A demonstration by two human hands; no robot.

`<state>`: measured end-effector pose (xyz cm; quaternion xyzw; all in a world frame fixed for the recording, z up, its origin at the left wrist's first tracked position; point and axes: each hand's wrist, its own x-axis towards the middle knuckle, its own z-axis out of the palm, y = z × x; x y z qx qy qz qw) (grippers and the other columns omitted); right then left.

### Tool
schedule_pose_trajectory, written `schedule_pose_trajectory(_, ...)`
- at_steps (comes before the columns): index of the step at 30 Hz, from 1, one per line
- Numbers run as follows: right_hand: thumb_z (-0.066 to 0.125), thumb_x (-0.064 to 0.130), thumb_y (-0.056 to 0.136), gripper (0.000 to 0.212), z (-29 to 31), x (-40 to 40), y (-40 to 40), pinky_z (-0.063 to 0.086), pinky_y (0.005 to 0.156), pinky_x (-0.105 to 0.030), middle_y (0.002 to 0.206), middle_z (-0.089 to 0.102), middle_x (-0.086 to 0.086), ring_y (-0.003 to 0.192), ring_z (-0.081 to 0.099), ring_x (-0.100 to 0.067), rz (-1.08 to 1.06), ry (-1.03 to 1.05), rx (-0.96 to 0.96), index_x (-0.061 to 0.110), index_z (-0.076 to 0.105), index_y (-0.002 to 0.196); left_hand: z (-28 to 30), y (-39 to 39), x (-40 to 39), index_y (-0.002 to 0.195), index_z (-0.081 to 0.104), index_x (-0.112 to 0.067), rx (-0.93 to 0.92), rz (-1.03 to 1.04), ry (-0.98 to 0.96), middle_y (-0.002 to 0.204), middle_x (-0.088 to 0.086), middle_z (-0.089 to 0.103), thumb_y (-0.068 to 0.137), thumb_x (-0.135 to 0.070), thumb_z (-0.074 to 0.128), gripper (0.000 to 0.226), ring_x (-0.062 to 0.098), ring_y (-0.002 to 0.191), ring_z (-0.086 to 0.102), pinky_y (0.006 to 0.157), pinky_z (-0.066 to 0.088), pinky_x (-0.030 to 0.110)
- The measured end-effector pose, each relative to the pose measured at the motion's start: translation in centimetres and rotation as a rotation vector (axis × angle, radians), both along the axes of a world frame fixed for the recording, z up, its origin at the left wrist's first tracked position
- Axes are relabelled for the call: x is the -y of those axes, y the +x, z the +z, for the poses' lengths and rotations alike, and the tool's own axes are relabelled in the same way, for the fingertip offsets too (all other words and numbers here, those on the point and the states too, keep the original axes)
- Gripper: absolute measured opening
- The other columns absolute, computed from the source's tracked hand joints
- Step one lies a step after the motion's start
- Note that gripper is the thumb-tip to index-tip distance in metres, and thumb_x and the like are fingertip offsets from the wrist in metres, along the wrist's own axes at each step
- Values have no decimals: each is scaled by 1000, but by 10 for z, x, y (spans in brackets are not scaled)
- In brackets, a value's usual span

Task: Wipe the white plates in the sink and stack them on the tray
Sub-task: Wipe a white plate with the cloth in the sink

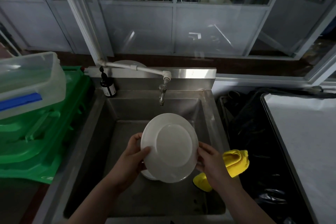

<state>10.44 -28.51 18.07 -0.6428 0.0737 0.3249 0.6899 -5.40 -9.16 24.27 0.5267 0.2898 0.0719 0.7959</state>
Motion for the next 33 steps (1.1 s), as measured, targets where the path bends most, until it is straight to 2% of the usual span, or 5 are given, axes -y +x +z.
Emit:
schedule_pose_trajectory(9,54,10,98,20,-14,2,2,61,68,-39,98,72,-11,90,70,-28,21,-240,110,13,68,112,-10,-3,3,127,51,-24,-14,68,34,114,4,71,86,-21,69,44,35,107,67,90,51,68)
schedule_pose_trajectory(17,73,-3,50,28,-68,40,19,51,56,-37,66,60,-4,59,60,-27,844,-1114,1421,13,68,72,-26,-8,-1,124,53,-24,-45,134,34,117,6,68,92,-15,58,34,32,100,68,70,59,48)
schedule_pose_trajectory(25,91,17,37,53,-112,56,34,39,96,-57,66,63,-15,68,61,-39,1254,-1430,1298,7,78,87,-42,-13,-6,125,51,-23,-110,199,58,114,6,66,99,-10,52,29,27,95,66,65,57,42)
schedule_pose_trajectory(30,52,35,96,44,-93,48,30,13,117,-60,116,65,-16,117,51,-37,1490,-1604,1256,8,59,130,-48,-16,-10,128,51,-22,-137,228,49,121,10,63,99,-10,52,30,31,101,65,72,57,48)
schedule_pose_trajectory(33,65,41,89,35,-86,36,32,18,115,-55,103,71,-12,109,58,-32,1503,-1617,1251,12,74,106,-49,-17,-11,127,52,-22,-135,234,54,122,9,63,99,-11,51,30,33,104,65,72,58,48)
